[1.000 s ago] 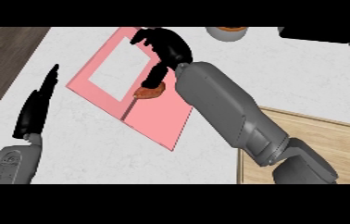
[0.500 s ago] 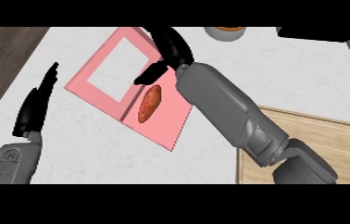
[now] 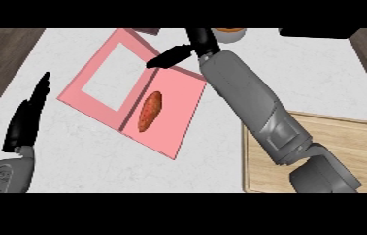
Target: Pick the sweet potato from the tray and place it in the cardboard box
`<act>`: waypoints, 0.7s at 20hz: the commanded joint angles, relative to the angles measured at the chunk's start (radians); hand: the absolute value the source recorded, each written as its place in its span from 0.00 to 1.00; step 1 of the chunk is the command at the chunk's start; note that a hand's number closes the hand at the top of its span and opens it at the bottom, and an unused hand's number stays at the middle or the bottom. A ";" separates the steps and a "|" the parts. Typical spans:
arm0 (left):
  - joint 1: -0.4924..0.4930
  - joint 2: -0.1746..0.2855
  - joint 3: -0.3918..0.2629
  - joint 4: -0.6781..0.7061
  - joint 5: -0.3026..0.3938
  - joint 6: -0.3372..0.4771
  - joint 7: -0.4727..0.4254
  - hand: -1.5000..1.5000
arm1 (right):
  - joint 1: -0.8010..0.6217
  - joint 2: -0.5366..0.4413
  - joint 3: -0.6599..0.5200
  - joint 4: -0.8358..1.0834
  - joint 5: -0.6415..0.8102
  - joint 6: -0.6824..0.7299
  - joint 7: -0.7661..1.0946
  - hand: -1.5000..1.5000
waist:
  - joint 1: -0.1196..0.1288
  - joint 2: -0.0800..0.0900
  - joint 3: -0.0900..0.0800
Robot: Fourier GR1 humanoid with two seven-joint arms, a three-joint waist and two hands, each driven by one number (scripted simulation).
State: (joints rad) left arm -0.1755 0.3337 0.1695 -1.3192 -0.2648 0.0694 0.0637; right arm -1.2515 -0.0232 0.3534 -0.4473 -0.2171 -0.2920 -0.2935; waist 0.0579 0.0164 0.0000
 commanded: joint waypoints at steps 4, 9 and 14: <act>0.080 0.012 0.022 -0.045 0.005 0.001 -0.029 0.50 | 0.042 -0.166 -0.106 0.090 -0.042 0.176 -0.101 0.00 | -0.024 -0.007 0.001; 0.102 0.016 0.030 -0.069 0.019 -0.023 -0.023 0.50 | 0.061 -0.236 -0.140 0.144 -0.022 0.229 -0.171 0.00 | -0.027 -0.008 0.000; 0.085 -0.004 0.011 -0.075 -0.002 -0.012 0.008 0.50 | 0.101 -0.363 -0.154 0.199 -0.001 0.391 -0.262 0.00 | -0.026 -0.005 0.001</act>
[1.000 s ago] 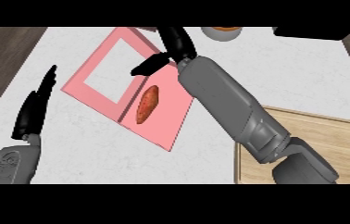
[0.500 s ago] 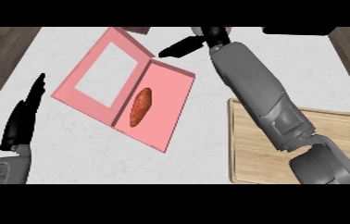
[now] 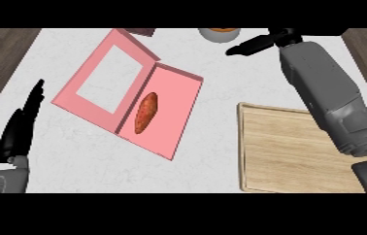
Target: Pick the sweet potato from the tray and place it in the cardboard box
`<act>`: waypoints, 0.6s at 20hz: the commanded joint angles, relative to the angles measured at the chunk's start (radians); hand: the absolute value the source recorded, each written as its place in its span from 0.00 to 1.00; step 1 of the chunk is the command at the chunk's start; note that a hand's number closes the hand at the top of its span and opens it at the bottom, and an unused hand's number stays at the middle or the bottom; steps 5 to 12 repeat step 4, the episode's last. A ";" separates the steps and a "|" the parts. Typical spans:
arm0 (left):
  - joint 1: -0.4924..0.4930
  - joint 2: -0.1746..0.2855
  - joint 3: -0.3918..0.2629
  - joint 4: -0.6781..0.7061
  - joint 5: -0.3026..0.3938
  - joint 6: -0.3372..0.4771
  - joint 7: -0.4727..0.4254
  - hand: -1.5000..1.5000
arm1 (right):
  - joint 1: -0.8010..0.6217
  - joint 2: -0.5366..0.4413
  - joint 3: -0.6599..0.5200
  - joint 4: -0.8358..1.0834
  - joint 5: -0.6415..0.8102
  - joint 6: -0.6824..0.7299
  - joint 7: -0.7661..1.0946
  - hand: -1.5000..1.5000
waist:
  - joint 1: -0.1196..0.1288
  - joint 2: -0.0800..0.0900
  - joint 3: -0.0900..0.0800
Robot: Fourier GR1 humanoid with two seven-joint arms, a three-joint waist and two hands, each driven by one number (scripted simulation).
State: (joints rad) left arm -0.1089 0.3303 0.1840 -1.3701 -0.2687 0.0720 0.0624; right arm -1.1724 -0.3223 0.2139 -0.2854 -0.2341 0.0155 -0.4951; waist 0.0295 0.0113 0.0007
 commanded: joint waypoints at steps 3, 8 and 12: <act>-0.010 0.030 0.029 0.014 0.029 -0.041 -0.020 0.50 | -0.003 -0.143 -0.006 0.070 0.043 0.177 -0.058 0.00 | 0.008 0.004 0.000; -0.001 -0.002 -0.001 0.000 0.002 -0.015 -0.005 0.50 | 0.006 -0.169 0.005 0.081 0.058 0.211 -0.087 0.00 | 0.012 0.007 0.000; -0.001 -0.002 -0.001 0.000 0.002 -0.015 -0.005 0.50 | 0.006 -0.169 0.005 0.081 0.058 0.211 -0.087 0.00 | 0.012 0.007 0.000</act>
